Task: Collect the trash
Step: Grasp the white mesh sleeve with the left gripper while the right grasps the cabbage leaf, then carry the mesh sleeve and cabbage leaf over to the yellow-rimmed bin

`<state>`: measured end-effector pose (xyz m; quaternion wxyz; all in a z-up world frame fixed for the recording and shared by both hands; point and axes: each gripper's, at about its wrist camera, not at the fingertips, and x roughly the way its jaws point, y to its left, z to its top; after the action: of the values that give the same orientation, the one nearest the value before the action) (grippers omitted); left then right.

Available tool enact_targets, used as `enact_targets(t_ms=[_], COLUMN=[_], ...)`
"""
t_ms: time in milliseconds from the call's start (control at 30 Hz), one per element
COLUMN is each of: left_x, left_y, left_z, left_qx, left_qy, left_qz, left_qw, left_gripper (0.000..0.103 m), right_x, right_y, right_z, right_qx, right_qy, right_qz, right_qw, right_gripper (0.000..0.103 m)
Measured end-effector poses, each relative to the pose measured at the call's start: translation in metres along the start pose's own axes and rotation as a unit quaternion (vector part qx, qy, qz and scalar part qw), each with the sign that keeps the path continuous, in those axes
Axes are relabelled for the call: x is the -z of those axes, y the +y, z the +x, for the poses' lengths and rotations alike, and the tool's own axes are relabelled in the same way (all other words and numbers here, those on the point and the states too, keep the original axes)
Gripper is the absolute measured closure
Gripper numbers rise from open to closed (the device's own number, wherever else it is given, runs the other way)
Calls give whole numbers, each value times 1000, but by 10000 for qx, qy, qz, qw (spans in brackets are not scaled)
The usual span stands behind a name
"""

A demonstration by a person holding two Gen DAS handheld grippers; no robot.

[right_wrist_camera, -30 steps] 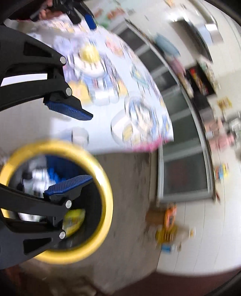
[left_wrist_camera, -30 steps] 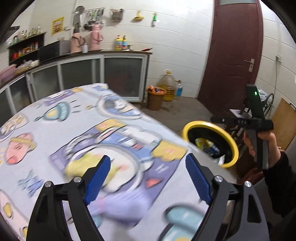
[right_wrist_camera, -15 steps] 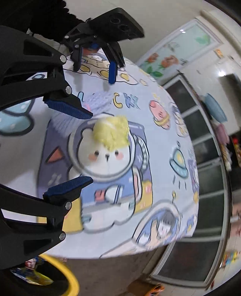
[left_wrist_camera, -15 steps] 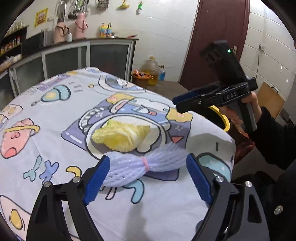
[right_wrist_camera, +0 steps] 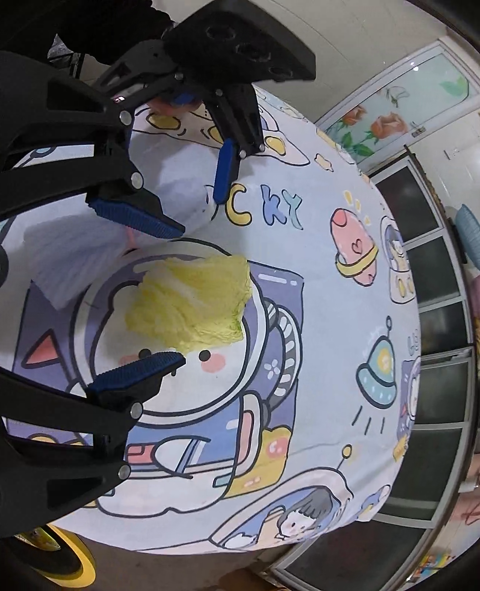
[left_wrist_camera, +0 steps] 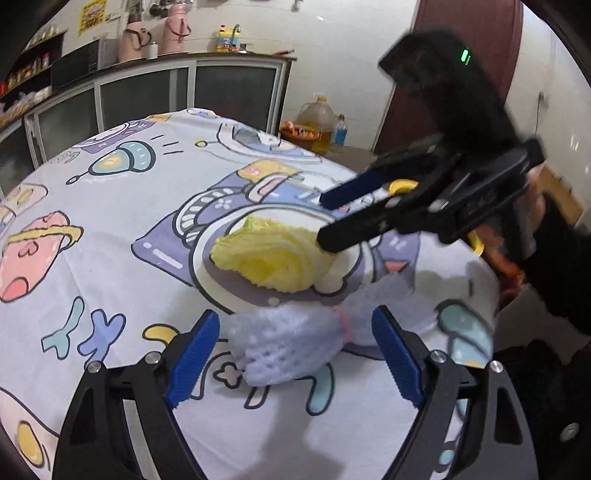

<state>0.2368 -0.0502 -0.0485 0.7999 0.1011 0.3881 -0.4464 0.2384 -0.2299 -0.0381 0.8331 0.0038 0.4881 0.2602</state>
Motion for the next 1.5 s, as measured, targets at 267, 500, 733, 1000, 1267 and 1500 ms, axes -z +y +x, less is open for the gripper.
enact_targets(t_ms=[267,500,733,1000,1267,1500], left_x=[-2,-2,-1,4,2,-4], left_y=[5,10,11,2,-11,-32], left_z=[28,37,29,6,-21,-50], left_qx=[-110,-53,-197,-256,-329,-673], left_qy=[544,514,450,254,-42,-387], left_qz=[74,-166,-287,-315,-371,-484], left_qw=[9984,9985,9984,9989,9988,9958], left_gripper=[22,38,75,80,80,80], right_x=[-1,-2,-2,-2,2,11], right_y=[-4,-7,-4,-8,-9,-9], right_z=[18,36,38,13,-29,-72], right_qx=[-114,-38,-101,-223,-114,-49], right_qy=[210,429,440,122,-328,-759], right_qz=[69,79,62,275,354,378], right_qw=[9997,9990,9990,9993,9988,9964], right_gripper=[42,50,89,94,94,94])
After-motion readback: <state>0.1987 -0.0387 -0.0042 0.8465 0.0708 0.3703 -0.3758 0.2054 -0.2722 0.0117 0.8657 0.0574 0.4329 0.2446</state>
